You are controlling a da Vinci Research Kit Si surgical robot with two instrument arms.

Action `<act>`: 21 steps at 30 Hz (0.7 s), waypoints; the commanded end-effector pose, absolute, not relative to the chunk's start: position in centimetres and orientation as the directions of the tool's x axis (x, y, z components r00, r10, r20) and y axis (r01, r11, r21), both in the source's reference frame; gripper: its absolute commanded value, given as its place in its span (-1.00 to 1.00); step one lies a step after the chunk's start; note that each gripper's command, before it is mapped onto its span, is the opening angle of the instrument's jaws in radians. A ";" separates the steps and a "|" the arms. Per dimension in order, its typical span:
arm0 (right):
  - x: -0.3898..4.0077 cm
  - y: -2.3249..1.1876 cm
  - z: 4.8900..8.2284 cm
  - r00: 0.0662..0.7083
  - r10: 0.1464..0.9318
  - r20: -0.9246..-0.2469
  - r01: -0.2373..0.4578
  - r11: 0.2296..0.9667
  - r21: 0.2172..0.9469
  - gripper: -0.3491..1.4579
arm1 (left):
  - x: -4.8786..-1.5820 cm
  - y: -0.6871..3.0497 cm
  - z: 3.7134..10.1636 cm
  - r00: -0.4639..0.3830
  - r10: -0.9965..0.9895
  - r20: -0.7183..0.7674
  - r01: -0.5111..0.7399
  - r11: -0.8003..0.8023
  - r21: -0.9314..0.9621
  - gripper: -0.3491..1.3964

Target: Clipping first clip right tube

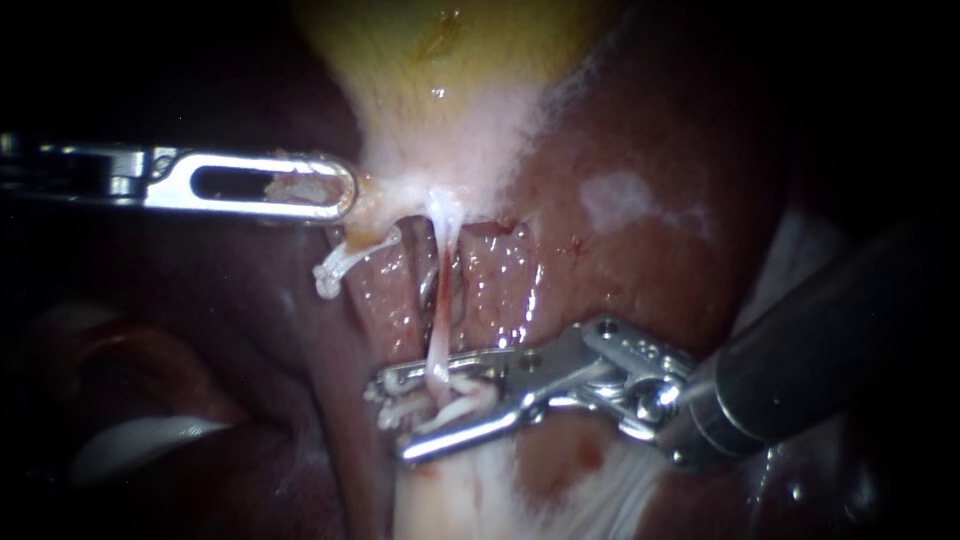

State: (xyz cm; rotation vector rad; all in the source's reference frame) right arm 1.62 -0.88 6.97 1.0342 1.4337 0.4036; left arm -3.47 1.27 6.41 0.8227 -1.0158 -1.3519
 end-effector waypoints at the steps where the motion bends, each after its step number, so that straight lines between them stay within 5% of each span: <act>1: 1.63 -0.90 6.99 0.166 0.778 -0.606 0.342 0.531 0.775 -0.18 | -3.47 1.27 6.42 -0.055 -0.993 0.104 0.376 0.076 0.923 -1.00; 14: 1.64 -0.89 7.02 0.168 0.784 -0.597 0.336 0.524 0.782 -0.34 | -3.47 1.27 6.42 -0.056 -0.993 0.104 0.376 0.076 0.923 -1.00; 21: 1.60 -0.83 7.08 0.236 0.785 -0.573 0.288 0.507 0.812 -1.00 | -3.48 1.27 6.43 -0.056 -0.993 0.104 0.376 0.076 0.923 -1.00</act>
